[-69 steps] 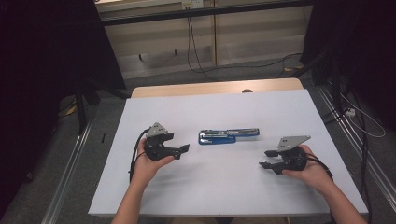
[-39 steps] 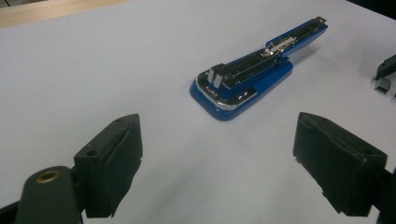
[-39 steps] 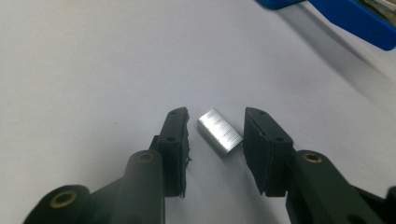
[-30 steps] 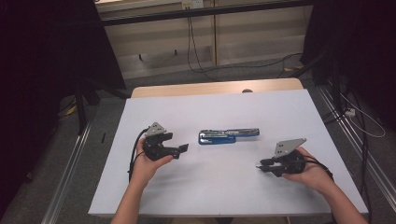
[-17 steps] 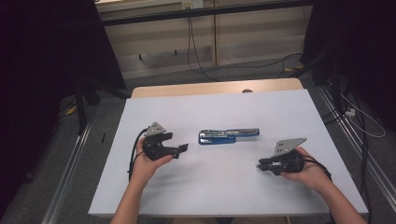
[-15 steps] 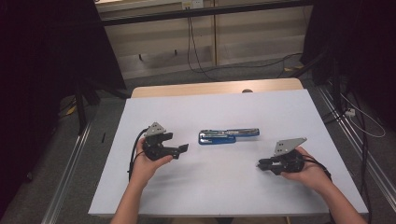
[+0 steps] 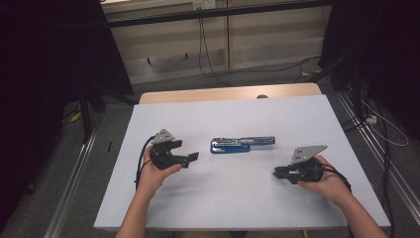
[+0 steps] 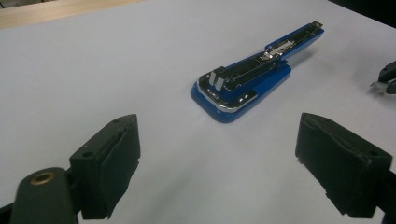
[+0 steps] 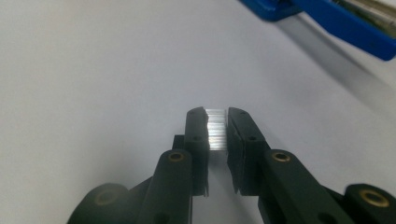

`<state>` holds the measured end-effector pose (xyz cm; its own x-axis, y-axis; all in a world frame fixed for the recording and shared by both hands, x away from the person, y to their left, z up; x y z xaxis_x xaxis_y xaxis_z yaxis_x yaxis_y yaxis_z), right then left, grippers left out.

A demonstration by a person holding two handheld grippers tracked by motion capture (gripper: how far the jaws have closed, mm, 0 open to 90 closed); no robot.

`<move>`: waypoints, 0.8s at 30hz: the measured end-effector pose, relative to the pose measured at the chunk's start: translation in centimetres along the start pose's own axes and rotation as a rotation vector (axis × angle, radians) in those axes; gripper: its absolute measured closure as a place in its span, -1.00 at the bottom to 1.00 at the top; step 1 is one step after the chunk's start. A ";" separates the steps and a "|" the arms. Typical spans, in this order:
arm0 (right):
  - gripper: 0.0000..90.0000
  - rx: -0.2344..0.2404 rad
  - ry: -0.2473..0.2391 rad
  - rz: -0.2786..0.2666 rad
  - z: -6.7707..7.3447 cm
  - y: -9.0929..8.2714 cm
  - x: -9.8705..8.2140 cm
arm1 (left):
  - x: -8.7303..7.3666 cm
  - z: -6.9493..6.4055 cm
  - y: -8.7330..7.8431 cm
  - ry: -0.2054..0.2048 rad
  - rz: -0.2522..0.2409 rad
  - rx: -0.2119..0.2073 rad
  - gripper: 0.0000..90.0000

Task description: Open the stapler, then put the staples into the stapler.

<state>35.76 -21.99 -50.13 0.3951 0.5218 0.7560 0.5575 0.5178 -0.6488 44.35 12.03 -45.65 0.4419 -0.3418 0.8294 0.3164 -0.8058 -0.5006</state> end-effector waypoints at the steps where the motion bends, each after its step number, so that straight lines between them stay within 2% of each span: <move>1: 0.77 -0.004 0.000 -0.006 0.0 -0.1 0.1 | 0.0 0.0 0.0 -0.003 -0.001 0.000 -0.69; 10: 0.77 -0.013 0.016 -0.041 0.0 -0.7 0.8 | 0.3 -0.1 0.1 -0.003 -0.002 0.000 -0.70; 16: 0.77 -0.027 0.005 -0.054 -0.4 -0.7 1.6 | 0.2 0.0 -0.2 0.005 0.006 0.010 -0.71; 24: 0.77 -0.032 0.004 -0.068 -1.4 -0.4 2.6 | 0.0 -0.1 -0.7 -0.010 -0.001 0.010 -0.73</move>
<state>37.55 -21.78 -47.76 0.3579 0.4835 0.7988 0.6067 0.5299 -0.5925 44.05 12.53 -45.27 0.4497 -0.3364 0.8274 0.3249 -0.8013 -0.5024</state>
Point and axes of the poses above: each handheld gripper's, and its own axes: y roughly forward along the jaws, x roughly out of its top, z roughly to its left, the point moved 7 cm from there along y, roughly forward along the jaws, and after that the axes turned 12 degrees about -x, right-handed, at the moved point
